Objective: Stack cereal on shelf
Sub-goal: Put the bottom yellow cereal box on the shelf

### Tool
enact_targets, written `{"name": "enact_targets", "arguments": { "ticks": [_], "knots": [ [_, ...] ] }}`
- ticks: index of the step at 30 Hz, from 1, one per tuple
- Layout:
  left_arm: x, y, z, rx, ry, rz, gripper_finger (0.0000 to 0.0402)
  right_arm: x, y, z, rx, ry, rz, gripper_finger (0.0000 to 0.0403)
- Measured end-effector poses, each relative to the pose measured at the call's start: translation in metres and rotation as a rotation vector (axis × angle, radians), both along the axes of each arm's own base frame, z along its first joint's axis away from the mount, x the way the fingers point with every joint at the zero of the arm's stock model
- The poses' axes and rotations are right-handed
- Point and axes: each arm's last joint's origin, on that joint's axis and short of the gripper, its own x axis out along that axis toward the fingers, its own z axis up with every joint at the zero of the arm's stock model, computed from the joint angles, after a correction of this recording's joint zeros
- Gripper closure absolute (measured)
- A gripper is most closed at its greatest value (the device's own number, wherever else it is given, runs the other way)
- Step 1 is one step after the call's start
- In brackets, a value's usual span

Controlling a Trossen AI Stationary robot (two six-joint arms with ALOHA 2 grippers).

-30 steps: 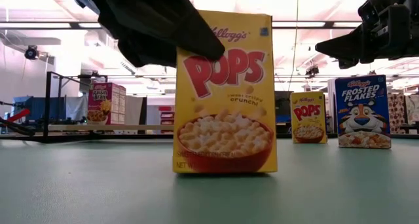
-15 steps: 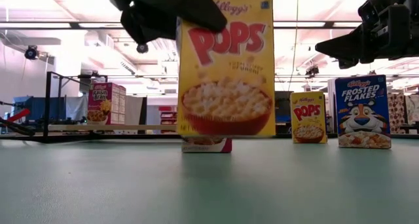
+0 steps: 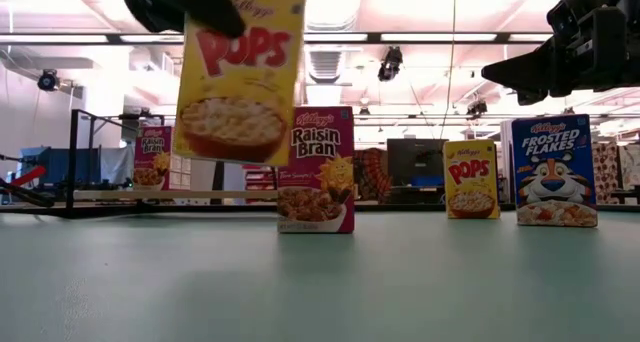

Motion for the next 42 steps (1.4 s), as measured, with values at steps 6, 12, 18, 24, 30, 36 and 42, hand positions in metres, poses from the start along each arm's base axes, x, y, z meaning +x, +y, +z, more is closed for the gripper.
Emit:
{"name": "enact_targets", "arguments": {
  "ticks": [6,12,18,24,30,36,42],
  "knots": [
    [-0.033,0.029,0.016,0.017,-0.02,0.025,0.0264,0.0,0.0,0.0,0.0,0.001,0.0,0.038],
    [-0.057,0.059,0.037,0.095,-0.052,0.095,0.0264,0.0,0.0,0.0,0.0,0.0,0.0,0.038],
    [-0.058,0.089,0.043,0.19,-0.033,0.188,0.0264,0.0,0.0,0.0,0.0,0.0,0.0,0.038],
    [-0.048,0.12,0.032,0.238,-0.074,0.254,0.0264,0.0,0.0,0.0,0.0,0.0,0.0,0.038],
    [-0.061,0.153,0.014,0.198,-0.173,0.299,0.0264,0.0,0.0,0.0,0.0,0.0,0.0,0.038],
    [-0.069,0.2,0.004,0.168,-0.184,0.378,0.0264,0.0,0.0,0.0,0.0,0.0,0.0,0.038],
    [-0.077,0.237,-0.005,0.082,-0.173,0.409,0.0259,0.0,0.0,0.0,0.0,0.0,0.0,0.038]
  ]
}}
